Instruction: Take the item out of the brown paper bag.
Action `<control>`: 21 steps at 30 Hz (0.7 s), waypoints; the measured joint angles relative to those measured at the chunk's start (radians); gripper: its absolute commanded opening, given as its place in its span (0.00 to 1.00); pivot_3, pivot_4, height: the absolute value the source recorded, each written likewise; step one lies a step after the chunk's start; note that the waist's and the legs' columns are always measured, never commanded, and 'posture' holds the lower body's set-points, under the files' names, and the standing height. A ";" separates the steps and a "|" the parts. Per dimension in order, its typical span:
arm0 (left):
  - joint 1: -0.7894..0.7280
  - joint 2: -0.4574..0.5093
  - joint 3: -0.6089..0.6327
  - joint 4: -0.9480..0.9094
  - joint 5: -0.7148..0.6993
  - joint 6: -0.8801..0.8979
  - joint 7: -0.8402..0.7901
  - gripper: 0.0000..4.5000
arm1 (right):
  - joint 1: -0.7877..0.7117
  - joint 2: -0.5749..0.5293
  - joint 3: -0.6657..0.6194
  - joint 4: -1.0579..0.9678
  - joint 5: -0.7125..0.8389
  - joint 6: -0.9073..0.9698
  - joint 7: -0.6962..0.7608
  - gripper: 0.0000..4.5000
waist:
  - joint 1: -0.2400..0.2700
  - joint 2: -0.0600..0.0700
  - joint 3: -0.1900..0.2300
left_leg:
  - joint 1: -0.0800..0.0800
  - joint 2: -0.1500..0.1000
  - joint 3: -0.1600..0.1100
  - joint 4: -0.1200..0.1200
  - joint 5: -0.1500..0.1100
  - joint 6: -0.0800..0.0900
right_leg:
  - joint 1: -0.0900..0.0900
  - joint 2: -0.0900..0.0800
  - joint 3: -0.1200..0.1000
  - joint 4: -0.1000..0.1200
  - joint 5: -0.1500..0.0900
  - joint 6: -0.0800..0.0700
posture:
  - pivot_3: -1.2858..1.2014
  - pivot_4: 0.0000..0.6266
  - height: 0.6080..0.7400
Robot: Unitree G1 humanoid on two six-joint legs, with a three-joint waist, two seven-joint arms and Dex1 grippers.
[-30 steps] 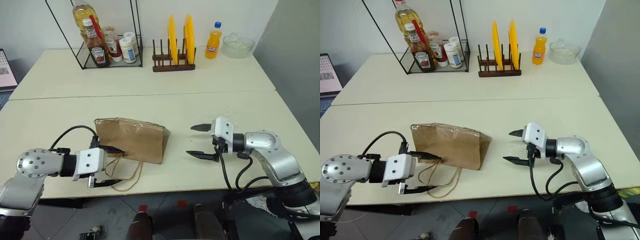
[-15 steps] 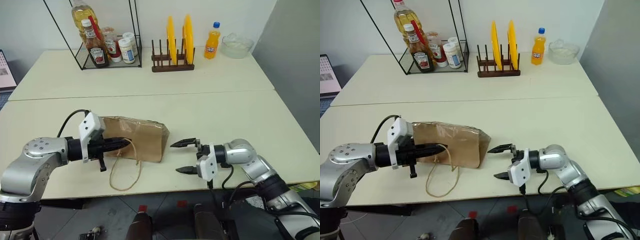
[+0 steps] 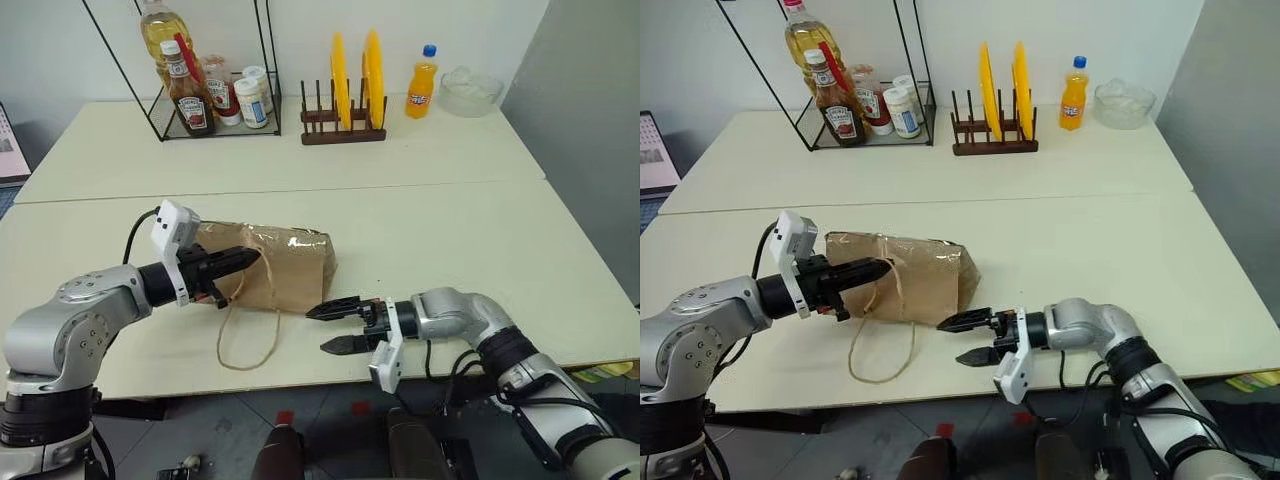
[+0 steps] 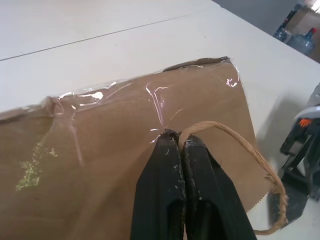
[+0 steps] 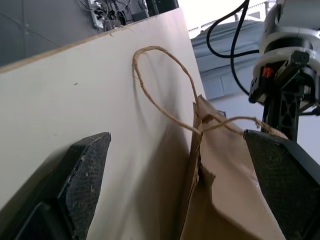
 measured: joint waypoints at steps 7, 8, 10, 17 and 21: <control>0.000 -0.001 0.003 0.001 -0.019 0.004 0.025 0.00 | -0.083 0.083 0.141 -0.001 -0.232 0.204 -0.249 1.00 | -0.006 -0.008 -0.005 | 0.011 0.000 0.000 -0.004 0.000 0.000 | 0.008 0.000 0.001 0.000 -0.001 -0.003 | 0.52 0.24 1.00; 0.000 -0.002 0.006 0.001 -0.025 0.006 0.030 0.00 | -0.091 0.090 0.161 -0.001 -0.248 0.230 -0.267 1.00 | -0.006 -0.009 -0.005 | 0.013 0.000 0.000 -0.004 0.000 0.000 | 0.011 0.000 0.000 0.000 -0.002 -0.003 | 0.52 0.24 1.00; 0.000 -0.002 0.012 0.002 -0.035 0.009 0.039 0.00 | -0.095 0.096 0.193 -0.006 -0.265 0.272 -0.293 1.00 | -0.005 -0.010 -0.006 | 0.020 0.000 -0.001 -0.007 -0.002 0.003 | 0.017 0.000 0.000 -0.001 -0.002 -0.004 | 0.52 0.24 1.00; 0.000 -0.002 0.018 0.002 -0.045 0.020 0.055 0.00 | -0.109 0.109 0.267 0.002 -0.276 0.354 -0.333 0.79 | -0.008 -0.015 -0.009 | 0.029 0.001 -0.001 -0.015 -0.002 0.003 | 0.021 0.001 0.000 -0.001 -0.005 -0.008 | 0.52 0.24 1.00; 0.000 -0.002 0.019 0.008 -0.046 0.020 0.059 0.00 | -0.120 0.107 0.294 0.008 -0.272 0.372 -0.337 0.46 | -0.007 -0.015 -0.009 | 0.028 0.001 -0.001 -0.015 -0.002 0.003 | 0.021 0.001 0.000 -0.002 -0.005 -0.008 | 0.52 0.24 1.00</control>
